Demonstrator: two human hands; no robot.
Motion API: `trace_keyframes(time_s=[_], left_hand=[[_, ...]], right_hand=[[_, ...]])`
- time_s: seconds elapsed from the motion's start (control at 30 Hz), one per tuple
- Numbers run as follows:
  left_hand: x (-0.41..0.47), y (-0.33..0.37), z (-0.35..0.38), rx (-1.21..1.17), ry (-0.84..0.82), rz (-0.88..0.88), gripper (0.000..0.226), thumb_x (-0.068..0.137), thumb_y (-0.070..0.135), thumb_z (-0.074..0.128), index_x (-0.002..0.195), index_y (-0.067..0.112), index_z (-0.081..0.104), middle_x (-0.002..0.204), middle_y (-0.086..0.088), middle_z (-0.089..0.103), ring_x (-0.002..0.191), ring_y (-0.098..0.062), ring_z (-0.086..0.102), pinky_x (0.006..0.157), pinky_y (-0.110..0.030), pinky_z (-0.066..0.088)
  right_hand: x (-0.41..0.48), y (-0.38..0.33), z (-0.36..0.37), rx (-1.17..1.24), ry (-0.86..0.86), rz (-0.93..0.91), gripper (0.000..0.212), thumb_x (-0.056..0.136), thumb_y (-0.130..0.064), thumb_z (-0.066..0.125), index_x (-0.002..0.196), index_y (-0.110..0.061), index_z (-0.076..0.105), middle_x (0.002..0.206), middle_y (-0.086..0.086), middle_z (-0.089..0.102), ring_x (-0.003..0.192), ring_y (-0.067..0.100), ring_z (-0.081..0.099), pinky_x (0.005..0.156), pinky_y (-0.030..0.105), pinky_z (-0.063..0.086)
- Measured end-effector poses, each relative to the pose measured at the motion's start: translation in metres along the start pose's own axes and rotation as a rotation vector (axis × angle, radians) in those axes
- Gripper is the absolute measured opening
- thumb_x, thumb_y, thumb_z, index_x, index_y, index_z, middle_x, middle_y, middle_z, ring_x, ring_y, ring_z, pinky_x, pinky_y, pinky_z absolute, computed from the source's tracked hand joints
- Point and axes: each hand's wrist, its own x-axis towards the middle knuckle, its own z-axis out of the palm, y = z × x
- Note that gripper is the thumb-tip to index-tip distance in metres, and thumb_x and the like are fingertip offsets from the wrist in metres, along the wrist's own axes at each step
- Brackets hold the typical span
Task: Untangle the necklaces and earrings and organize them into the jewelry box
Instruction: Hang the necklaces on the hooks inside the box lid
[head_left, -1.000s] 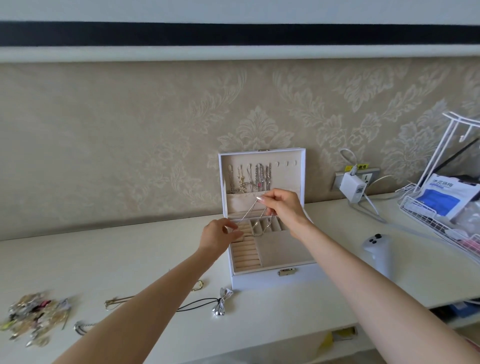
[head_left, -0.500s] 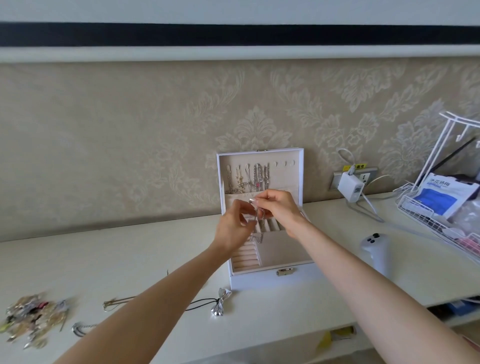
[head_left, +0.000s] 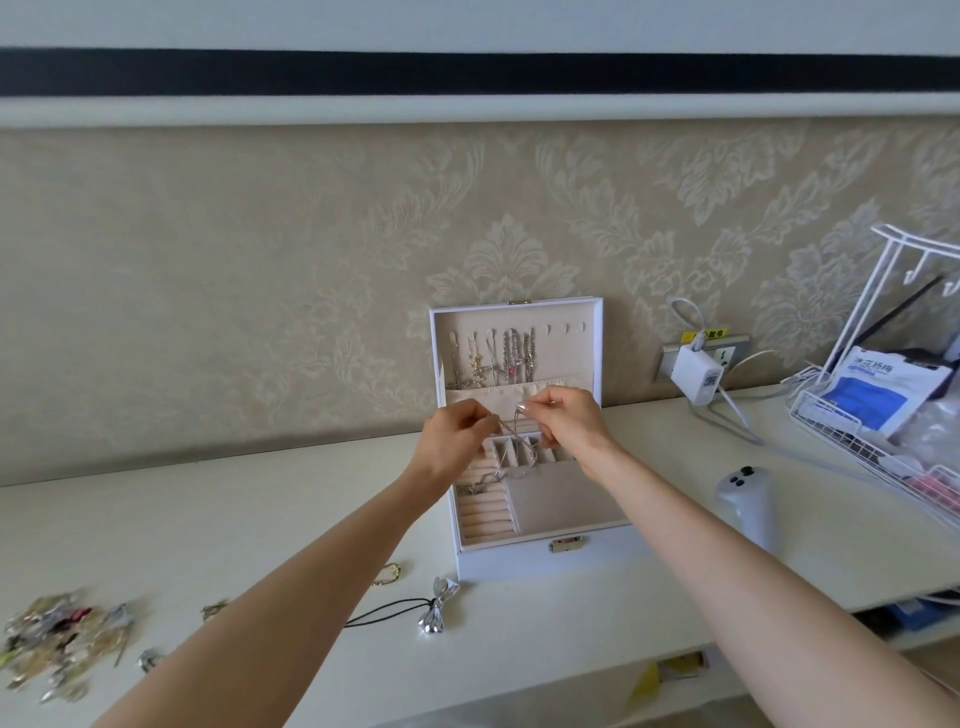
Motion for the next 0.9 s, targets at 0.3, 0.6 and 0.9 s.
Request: trace_keyframes(time_s=[0.3,0.6,0.9], left_hand=[[-0.005,-0.019,-0.001,0.27,-0.183,-0.018,0.026,0.088,0.027,0.055,0.069,0.021,0.071,0.082,-0.005,0.068,0.082,-0.02,0.058,0.075,-0.031,0.044],[-0.002,-0.03,0.01,0.323,-0.418,-0.095,0.011,0.088,0.011,0.059,0.087,0.004,0.068,0.065,0.002,0.063,0.056,-0.008,0.06,0.059,-0.017,0.053],[0.007,-0.018,0.017,-0.411,-0.507,-0.466,0.024,0.097,0.015,0.041,0.089,0.007,0.063,0.075,-0.003,0.064,0.052,-0.006,0.038,0.047,-0.016,0.028]], right_hand=[[0.003,-0.006,-0.005,0.051,0.053,-0.022,0.007,0.085,-0.012,0.065,0.081,-0.006,0.065,0.035,-0.005,0.044,0.039,0.011,0.043,0.048,0.02,0.041],[-0.008,-0.019,-0.004,0.118,-0.072,0.001,0.006,0.088,-0.01,0.062,0.085,-0.004,0.063,0.053,0.011,0.058,0.037,0.014,0.049,0.036,0.018,0.034],[-0.016,-0.027,0.005,0.106,-0.265,-0.002,0.006,0.083,-0.002,0.067,0.089,-0.002,0.068,0.078,0.009,0.068,0.064,0.018,0.065,0.047,0.026,0.053]])
